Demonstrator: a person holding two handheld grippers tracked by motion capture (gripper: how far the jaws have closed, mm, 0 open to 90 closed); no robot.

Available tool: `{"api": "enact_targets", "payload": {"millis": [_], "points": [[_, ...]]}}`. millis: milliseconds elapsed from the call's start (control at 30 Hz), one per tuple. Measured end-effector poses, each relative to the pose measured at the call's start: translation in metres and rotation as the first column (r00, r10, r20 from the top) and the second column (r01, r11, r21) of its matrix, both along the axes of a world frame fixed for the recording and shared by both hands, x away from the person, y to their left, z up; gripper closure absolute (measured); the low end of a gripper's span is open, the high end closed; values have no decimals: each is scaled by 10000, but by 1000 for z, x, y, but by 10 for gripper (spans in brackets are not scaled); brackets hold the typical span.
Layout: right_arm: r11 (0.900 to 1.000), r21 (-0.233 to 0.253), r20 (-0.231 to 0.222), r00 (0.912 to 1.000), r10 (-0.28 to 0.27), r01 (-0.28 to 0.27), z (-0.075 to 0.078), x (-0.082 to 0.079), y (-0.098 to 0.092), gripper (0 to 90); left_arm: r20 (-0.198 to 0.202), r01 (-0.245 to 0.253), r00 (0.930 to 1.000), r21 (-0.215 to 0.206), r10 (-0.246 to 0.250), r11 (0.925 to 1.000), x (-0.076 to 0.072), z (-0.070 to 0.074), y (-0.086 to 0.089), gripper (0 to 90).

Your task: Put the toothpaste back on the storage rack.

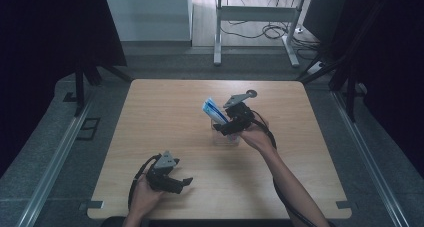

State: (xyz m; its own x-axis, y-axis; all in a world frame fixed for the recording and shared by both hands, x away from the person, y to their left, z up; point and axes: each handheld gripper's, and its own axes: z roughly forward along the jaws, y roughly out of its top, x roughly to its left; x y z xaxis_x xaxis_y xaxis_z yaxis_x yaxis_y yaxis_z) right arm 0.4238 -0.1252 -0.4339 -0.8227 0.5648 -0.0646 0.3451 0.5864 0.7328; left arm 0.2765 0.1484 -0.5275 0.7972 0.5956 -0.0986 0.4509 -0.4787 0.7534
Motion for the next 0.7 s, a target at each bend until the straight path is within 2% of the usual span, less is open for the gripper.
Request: {"api": "enact_targets", "payload": {"millis": [200, 433, 700], "points": [[10000, -48, 23, 10000, 26, -26, 2, -3, -1, 138, -8, -18, 10000, -106, 18, 9999, 0, 0, 1, 130], [10000, -88, -198, 9998, 7, -8, 3, -5, -3, 73, -19, 3, 10000, -68, -3, 10000, 0, 0, 0, 130], [9999, -107, -149, 9999, 8, -10, 4, -10, -8, 59, -25, -4, 10000, -61, 4, 10000, 0, 0, 0, 130]]}}
